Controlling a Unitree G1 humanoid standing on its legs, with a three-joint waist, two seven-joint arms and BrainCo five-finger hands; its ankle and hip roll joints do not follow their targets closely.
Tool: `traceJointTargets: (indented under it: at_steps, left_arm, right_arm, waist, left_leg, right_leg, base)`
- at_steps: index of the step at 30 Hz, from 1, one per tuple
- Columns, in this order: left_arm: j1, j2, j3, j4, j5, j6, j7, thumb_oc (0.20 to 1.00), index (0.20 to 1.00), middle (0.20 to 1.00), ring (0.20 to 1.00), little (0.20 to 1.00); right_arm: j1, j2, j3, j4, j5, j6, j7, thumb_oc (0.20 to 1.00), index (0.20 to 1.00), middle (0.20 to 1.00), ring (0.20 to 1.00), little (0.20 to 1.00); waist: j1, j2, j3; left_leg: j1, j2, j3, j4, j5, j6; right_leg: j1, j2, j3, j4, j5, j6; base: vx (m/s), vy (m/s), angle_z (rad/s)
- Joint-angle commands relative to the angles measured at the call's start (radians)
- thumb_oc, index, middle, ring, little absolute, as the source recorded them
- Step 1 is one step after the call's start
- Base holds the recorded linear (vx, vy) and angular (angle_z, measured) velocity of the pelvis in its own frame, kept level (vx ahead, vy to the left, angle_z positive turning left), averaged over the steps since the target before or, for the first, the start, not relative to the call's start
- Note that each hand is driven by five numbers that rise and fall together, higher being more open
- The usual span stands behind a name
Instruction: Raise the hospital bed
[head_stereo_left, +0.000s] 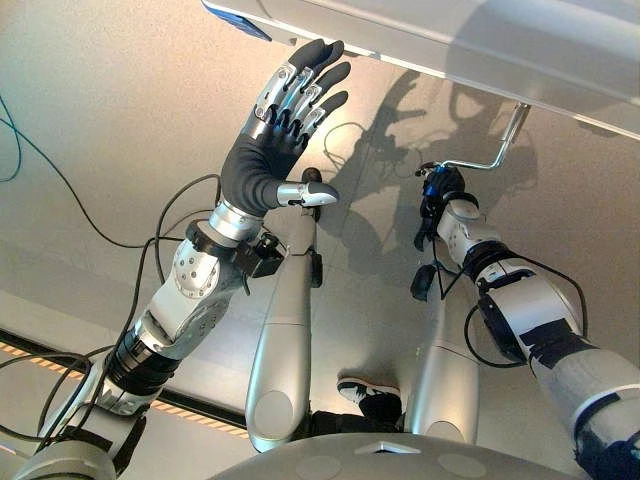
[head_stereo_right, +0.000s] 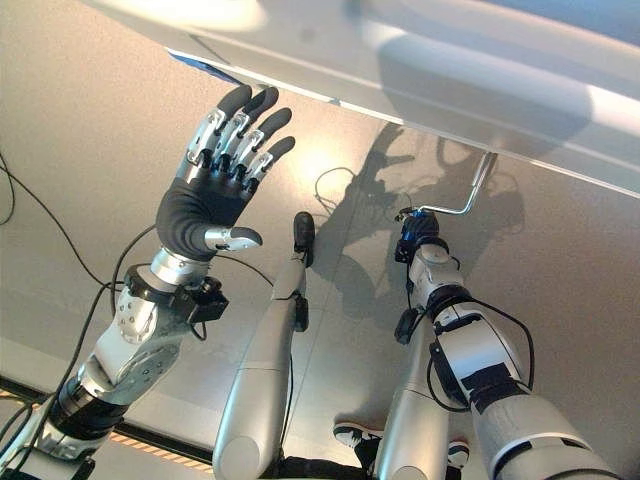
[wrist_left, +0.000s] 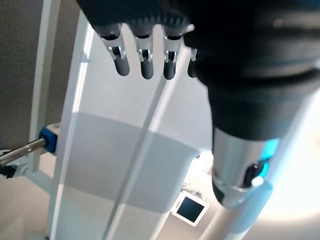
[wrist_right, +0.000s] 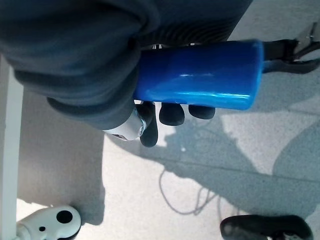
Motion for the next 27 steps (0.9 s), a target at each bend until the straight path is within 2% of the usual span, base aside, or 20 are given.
traceJointTargets:
  at_steps: [1, 14, 24, 25, 26, 27]
  left_arm:
    - [0.048, -0.016, 0.047, -0.119, -0.005, -0.048, -0.019, 1.0, 1.0, 1.0, 1.0, 1.0]
    - [0.067, 0.03, 0.087, -0.131, -0.005, -0.057, -0.022, 1.0, 1.0, 1.0, 1.0, 1.0]
    - [0.079, 0.033, 0.111, -0.144, -0.014, -0.061, -0.015, 1.0, 1.0, 1.0, 1.0, 1.0]
    - [0.086, 0.023, 0.115, -0.142, -0.017, -0.06, -0.014, 1.0, 1.0, 1.0, 1.0, 1.0]
    - [0.089, 0.018, 0.117, -0.14, -0.018, -0.059, -0.016, 1.0, 1.0, 1.0, 1.0, 1.0]
    - [0.092, 0.012, 0.121, -0.137, -0.019, -0.058, -0.016, 1.0, 1.0, 1.0, 1.0, 1.0]
  right_arm:
    - [0.208, -0.257, -0.095, 0.078, 0.095, -0.041, -0.112, 0.2, 0.2, 0.2, 0.2, 0.2]
    - [0.346, -0.421, -0.215, 0.147, 0.11, -0.047, -0.132, 0.2, 0.2, 0.2, 0.2, 0.2]
    - [0.369, -0.429, -0.229, 0.158, 0.117, -0.054, -0.13, 0.2, 0.2, 0.2, 0.2, 0.2]
    - [0.37, -0.418, -0.229, 0.149, 0.128, -0.063, -0.132, 0.335, 0.335, 0.335, 0.335, 0.335]
    - [0.374, -0.408, -0.227, 0.142, 0.127, -0.066, -0.133, 0.79, 0.79, 0.79, 0.79, 0.79]
    - [0.378, -0.397, -0.227, 0.134, 0.129, -0.068, -0.131, 1.0, 1.0, 1.0, 1.0, 1.0]
  waist:
    - [-0.062, 0.038, -0.022]
    - [-0.095, 0.018, -0.022]
    - [-0.1, 0.01, -0.022]
    - [-0.101, 0.009, -0.022]
    - [-0.101, 0.008, -0.022]
    - [-0.101, 0.007, -0.022]
  left_leg:
    - [0.021, 0.041, -0.001, 0.101, -0.121, -0.027]
    - [0.057, 0.059, 0.007, 0.081, -0.115, -0.038]
    - [0.058, 0.057, 0.003, 0.081, -0.113, -0.042]
    - [0.057, 0.057, 0.0, 0.084, -0.113, -0.042]
    - [0.06, 0.056, -0.002, 0.086, -0.112, -0.043]
    - [0.062, 0.055, -0.003, 0.087, -0.112, -0.043]
  right_leg:
    - [0.031, 0.047, -0.008, -0.059, 0.017, 0.028]
    - [0.034, 0.064, 0.001, -0.056, 0.017, 0.028]
    - [0.04, 0.062, -0.005, -0.055, 0.019, 0.026]
    - [0.045, 0.061, -0.007, -0.054, 0.018, 0.026]
    - [0.05, 0.061, -0.01, -0.052, 0.018, 0.025]
    - [0.056, 0.06, -0.011, -0.053, 0.018, 0.025]
  base:
    - [0.0, -0.046, -0.04]
    - [-0.01, -0.03, -0.03]
    - [0.0, -0.003, 0.0]
    - [0.0, 0.0, 0.0]
    - [0.0, 0.0, 0.0]
    - [-0.01, -0.01, 0.03]
